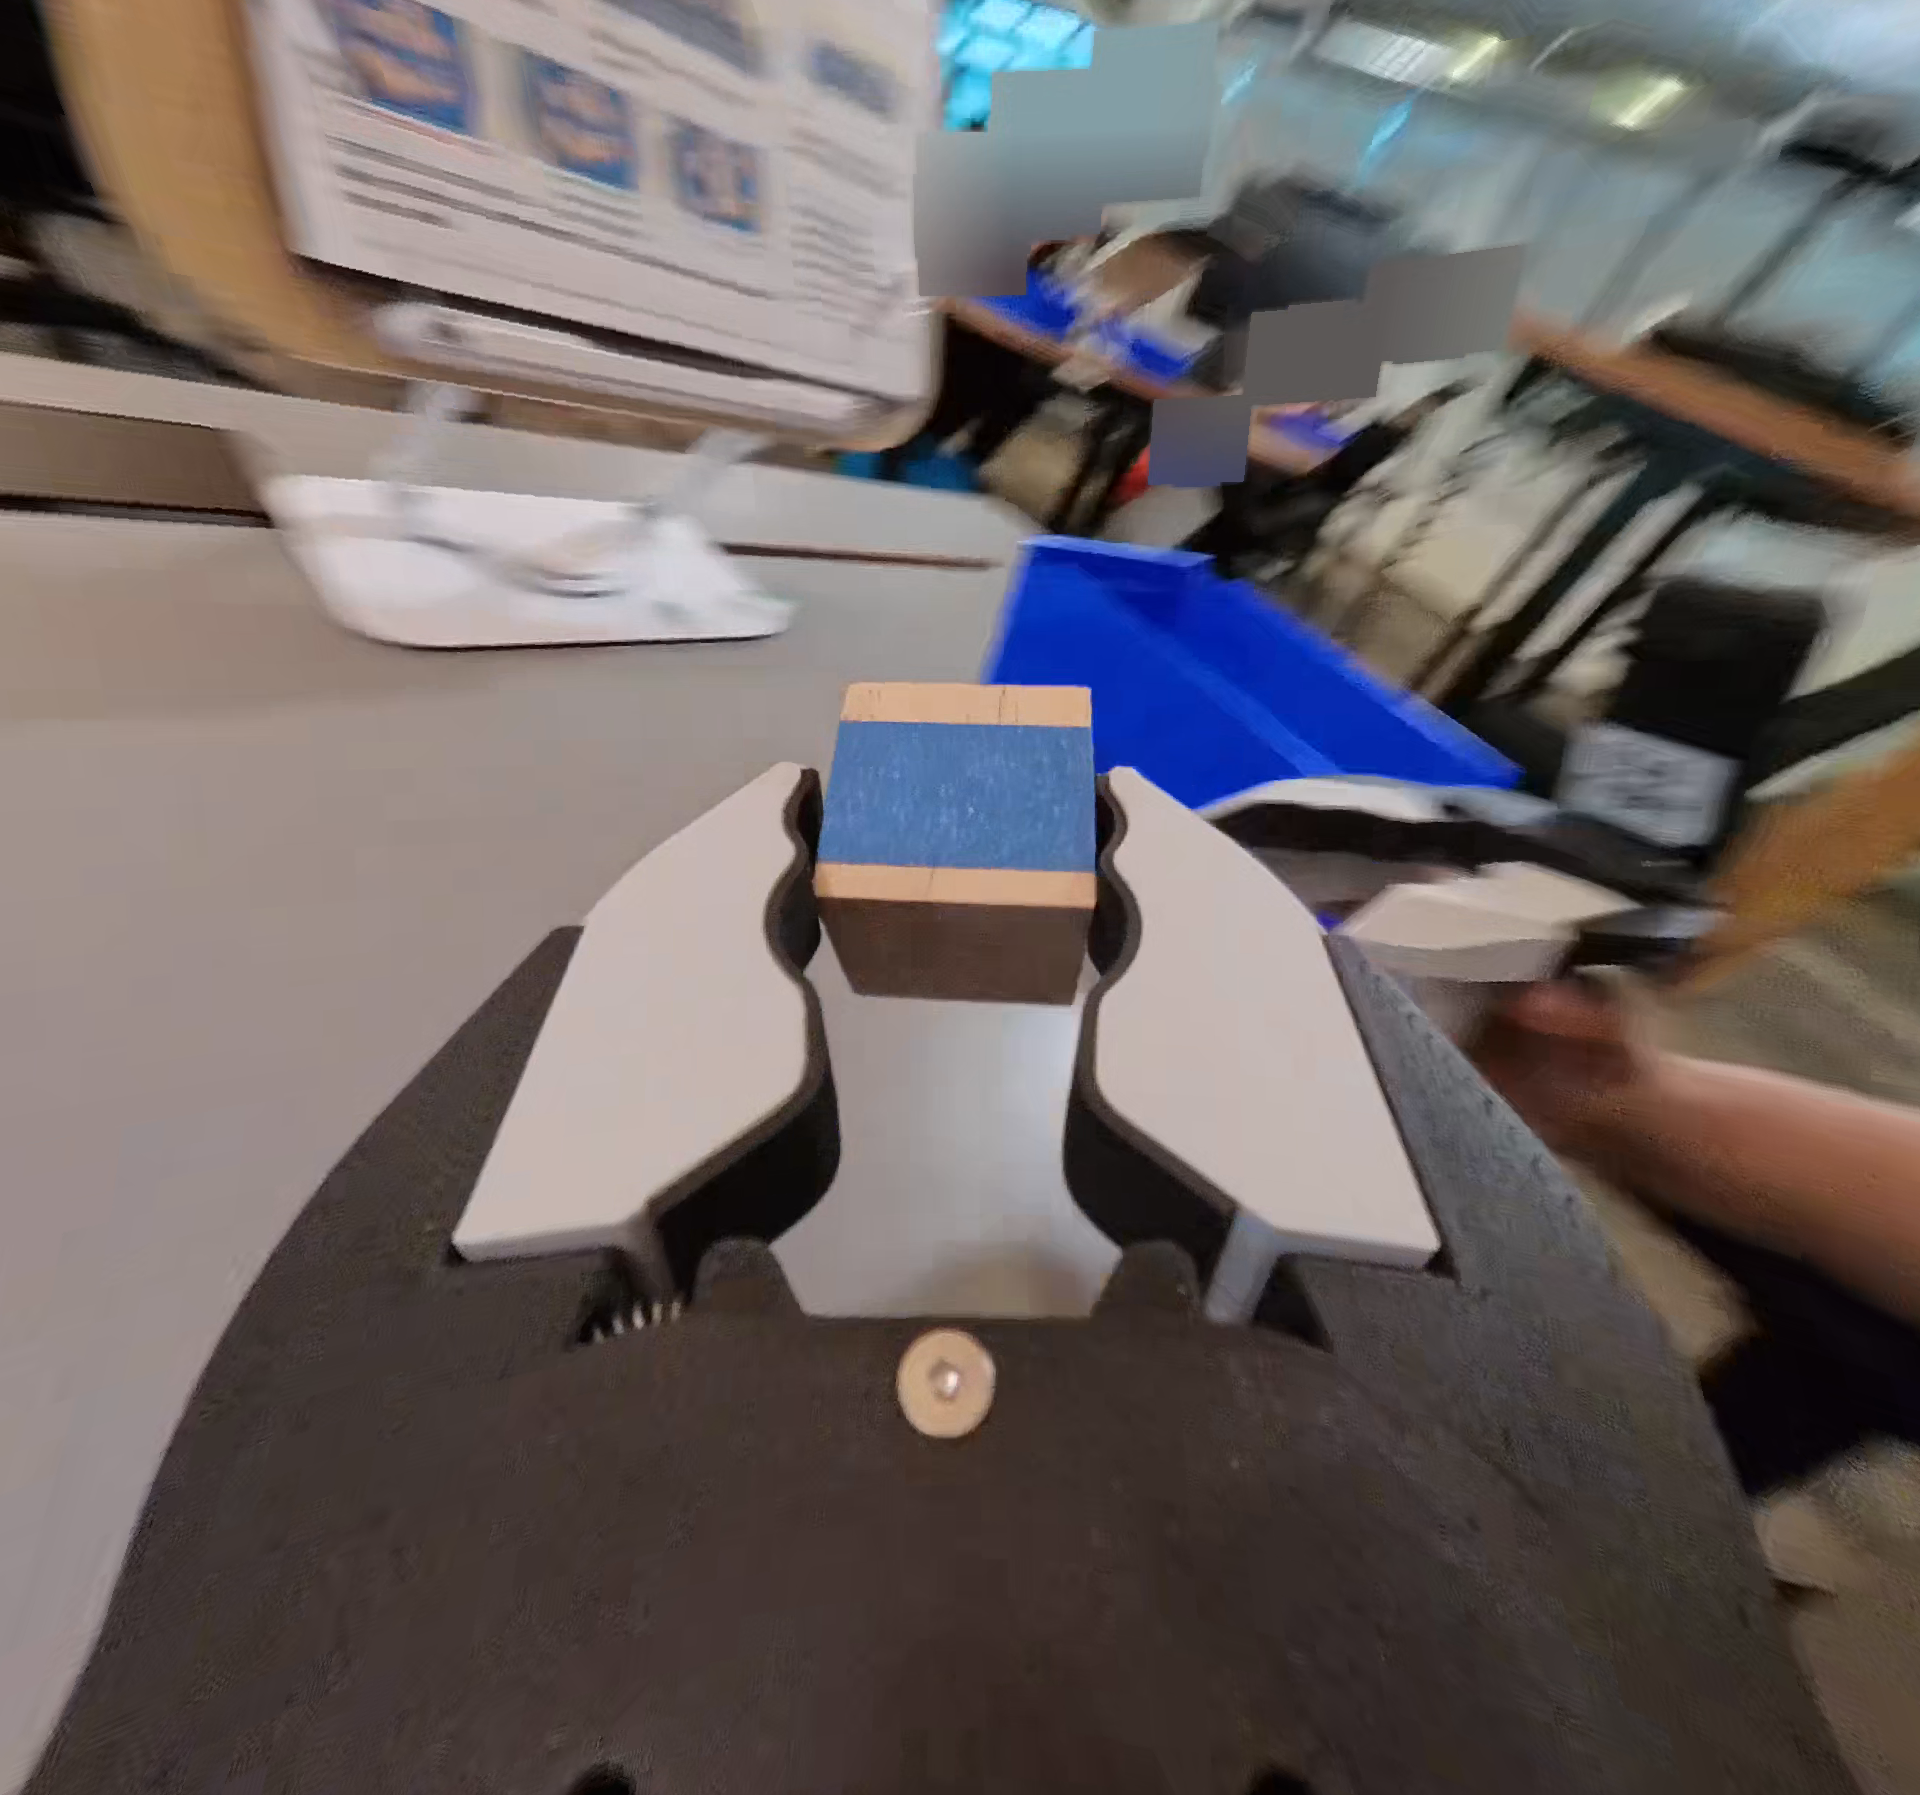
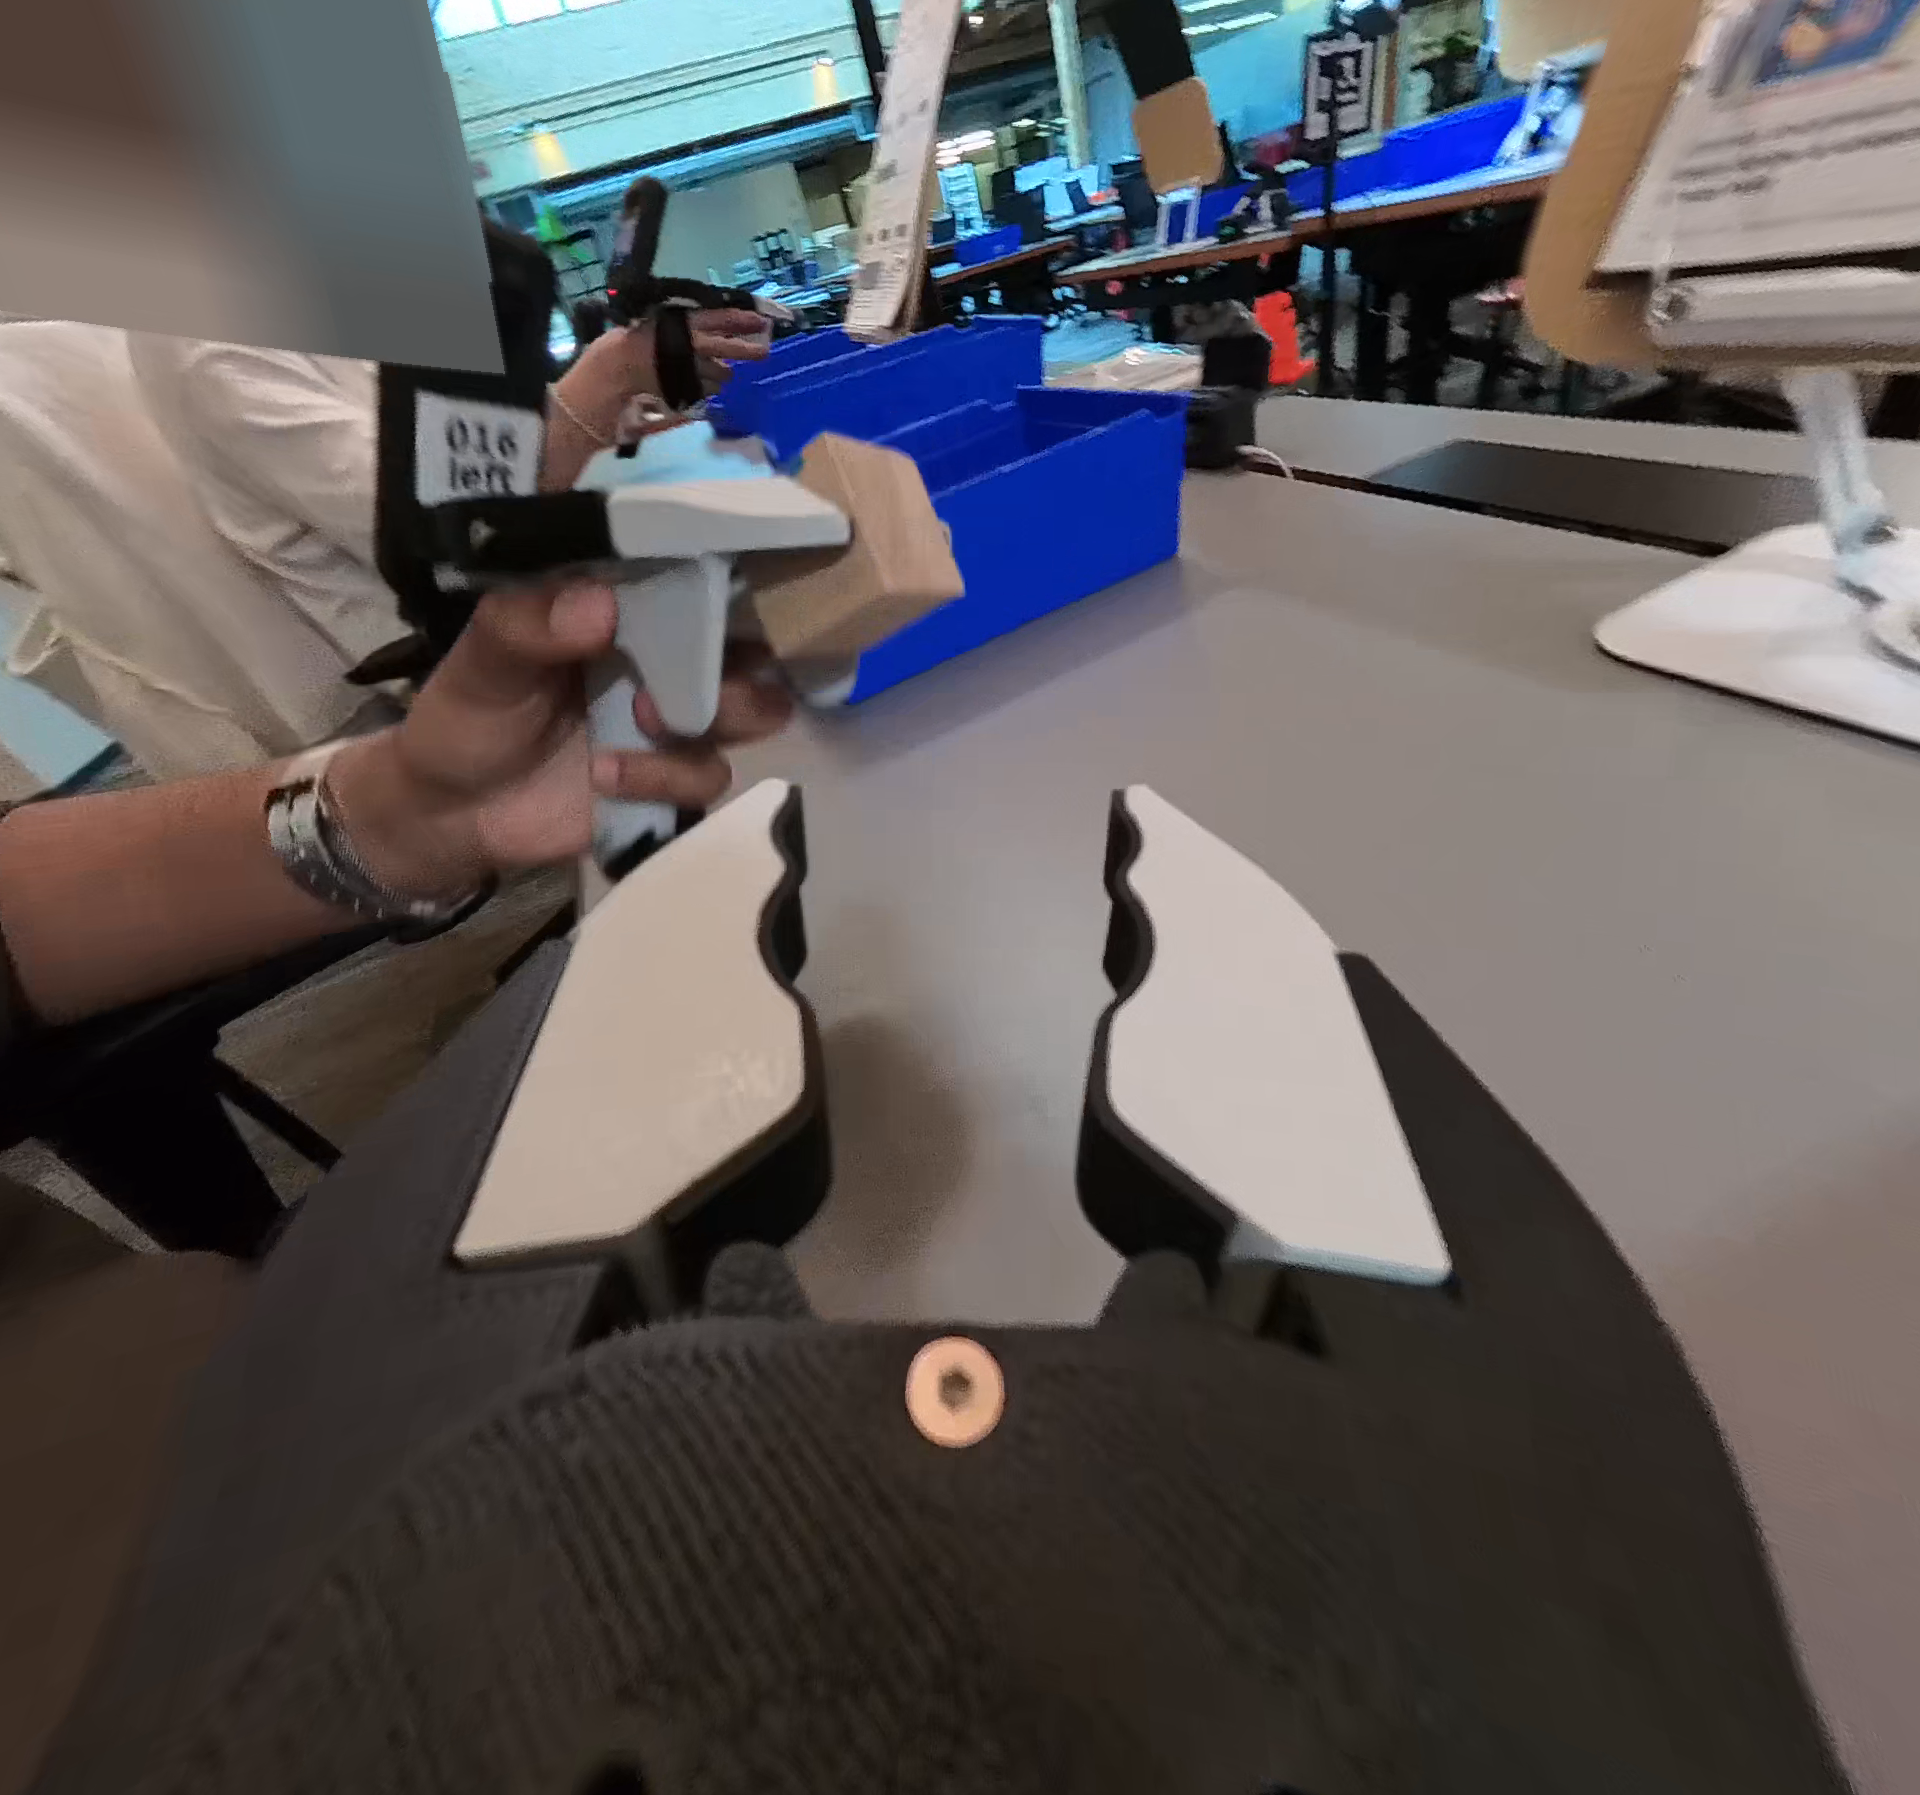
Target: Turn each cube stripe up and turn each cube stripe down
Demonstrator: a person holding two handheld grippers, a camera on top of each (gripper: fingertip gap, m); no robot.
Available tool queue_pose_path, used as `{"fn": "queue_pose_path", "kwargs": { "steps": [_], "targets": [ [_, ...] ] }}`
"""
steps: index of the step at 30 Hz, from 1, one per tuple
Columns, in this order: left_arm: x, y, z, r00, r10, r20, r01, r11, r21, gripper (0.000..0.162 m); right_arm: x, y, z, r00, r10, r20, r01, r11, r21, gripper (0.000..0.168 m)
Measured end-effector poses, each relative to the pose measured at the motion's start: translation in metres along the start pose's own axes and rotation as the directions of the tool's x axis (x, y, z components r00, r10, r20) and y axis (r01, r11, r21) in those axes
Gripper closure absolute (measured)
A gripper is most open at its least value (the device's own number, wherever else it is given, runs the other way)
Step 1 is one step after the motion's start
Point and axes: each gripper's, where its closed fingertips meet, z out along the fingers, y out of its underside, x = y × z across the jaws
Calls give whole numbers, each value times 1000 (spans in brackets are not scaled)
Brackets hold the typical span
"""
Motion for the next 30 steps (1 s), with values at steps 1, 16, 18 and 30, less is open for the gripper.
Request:
{"fn": "queue_pose_path", "kwargs": {
  "steps": [1, 16, 18, 30],
  "targets": [
    [18, 4, 1, 993, -81, -83, 85, 995, 42, 112, -5, -2, 5, 1000, -14, 28, 13, 1000, 8, 109],
    [54, 8, -12, 803, -469, -366, 541, 832, 121, 112, -58, -8, 51, 717, 529, 453, -560, 825, -78, 124],
    [56, 18, -6, 802, -477, -359, 538, 839, 86, 111, -53, -7, 50, 725, 531, 439, -563, 824, -66, 124],
    [63, 22, 14, 682, -530, -505, 570, 817, -88, 105, 45, -68, -46, 960, 282, 4, -279, 948, 156, 124]
  ]
}}
